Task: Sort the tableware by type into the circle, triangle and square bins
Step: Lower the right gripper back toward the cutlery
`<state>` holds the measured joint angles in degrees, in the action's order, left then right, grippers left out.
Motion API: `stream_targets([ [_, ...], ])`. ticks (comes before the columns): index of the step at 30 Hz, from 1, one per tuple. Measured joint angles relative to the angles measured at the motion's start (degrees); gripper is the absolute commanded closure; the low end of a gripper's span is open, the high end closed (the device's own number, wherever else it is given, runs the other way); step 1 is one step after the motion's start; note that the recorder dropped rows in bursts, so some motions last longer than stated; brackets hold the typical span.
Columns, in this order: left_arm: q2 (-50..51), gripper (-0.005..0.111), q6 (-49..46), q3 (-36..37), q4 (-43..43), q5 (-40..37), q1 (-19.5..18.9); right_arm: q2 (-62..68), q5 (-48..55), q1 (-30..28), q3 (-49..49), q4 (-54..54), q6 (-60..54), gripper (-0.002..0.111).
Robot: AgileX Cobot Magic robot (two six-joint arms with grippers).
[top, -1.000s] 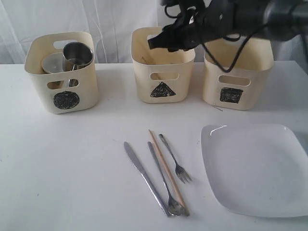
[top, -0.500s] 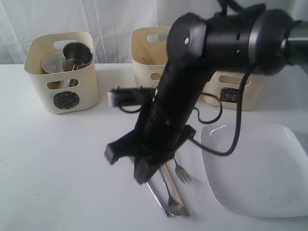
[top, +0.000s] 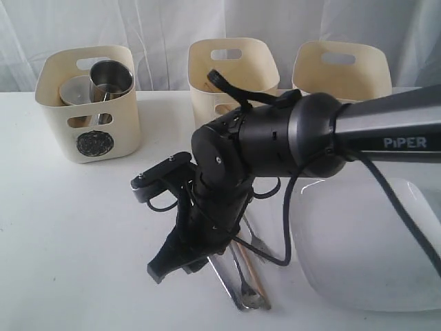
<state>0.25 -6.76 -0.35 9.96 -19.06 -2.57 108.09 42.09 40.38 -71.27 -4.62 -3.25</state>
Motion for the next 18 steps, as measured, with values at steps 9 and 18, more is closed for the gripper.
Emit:
stream_targets([
  [9,0.0,0.107,0.0,0.0,0.0,0.0,0.0,2.2,-5.6,0.1,0.0,3.6,8.7,0.061],
  [18,0.0,0.107,0.0,0.0,0.0,0.0,0.0,2.3,1.3,-1.7,0.1,3.7,11.8,0.061],
])
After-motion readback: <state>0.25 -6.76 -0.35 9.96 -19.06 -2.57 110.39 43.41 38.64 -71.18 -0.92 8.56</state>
